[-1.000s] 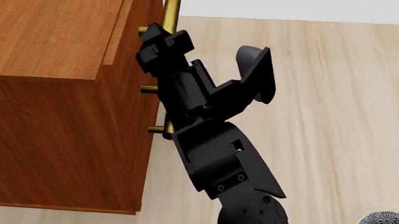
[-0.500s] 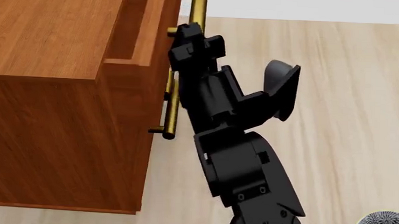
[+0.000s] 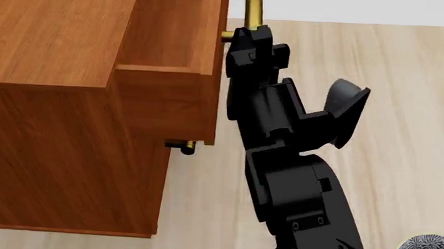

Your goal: Close the bottom drawer of the cabinet and open the top drawer.

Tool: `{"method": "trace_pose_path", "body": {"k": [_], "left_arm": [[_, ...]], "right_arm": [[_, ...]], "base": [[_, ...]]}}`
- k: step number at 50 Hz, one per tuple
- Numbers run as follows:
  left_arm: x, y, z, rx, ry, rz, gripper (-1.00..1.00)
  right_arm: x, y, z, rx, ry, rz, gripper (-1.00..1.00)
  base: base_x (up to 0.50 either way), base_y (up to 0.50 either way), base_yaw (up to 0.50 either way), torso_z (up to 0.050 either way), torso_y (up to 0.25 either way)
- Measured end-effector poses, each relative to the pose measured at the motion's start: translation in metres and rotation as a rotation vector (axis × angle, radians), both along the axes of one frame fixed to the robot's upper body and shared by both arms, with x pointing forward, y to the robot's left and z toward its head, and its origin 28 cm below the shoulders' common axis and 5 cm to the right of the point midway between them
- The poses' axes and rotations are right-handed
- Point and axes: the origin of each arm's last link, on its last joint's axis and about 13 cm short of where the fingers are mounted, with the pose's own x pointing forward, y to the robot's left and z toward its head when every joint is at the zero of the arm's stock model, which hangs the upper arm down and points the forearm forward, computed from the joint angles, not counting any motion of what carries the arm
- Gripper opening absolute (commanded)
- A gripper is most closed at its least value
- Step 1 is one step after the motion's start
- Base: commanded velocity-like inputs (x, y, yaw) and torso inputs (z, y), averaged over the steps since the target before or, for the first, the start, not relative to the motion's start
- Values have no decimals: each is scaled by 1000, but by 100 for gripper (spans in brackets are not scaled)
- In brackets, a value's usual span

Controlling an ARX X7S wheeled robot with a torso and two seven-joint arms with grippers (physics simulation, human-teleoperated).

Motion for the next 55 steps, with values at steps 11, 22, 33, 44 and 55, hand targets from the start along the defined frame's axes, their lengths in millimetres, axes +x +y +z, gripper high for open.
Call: {"method": "trace_pose_path", "body": {"k": [11, 22, 33, 44, 55], "left_arm": [[0, 0, 1, 1, -2, 0, 100], [0, -1, 2, 1, -4, -3, 100], [0, -1, 2, -1, -3, -6, 100], [0, -1, 1, -2, -3, -6, 100], [0, -1, 1, -2, -3, -5, 100]], "right_arm": [[-1, -11, 0, 40, 7, -37, -100], [-2, -24, 2, 47, 14, -89, -100], [-3, -29, 3, 42, 19, -118, -100], [-3, -30, 3, 40, 20, -122, -100], [-3, -31, 12, 23, -60, -135, 100]], "base": [[1, 0, -1, 1, 2], [-1, 0, -1, 1, 4], [-1, 0, -1, 1, 4], [-1, 0, -1, 1, 3], [0, 0, 0, 0, 1]]}}
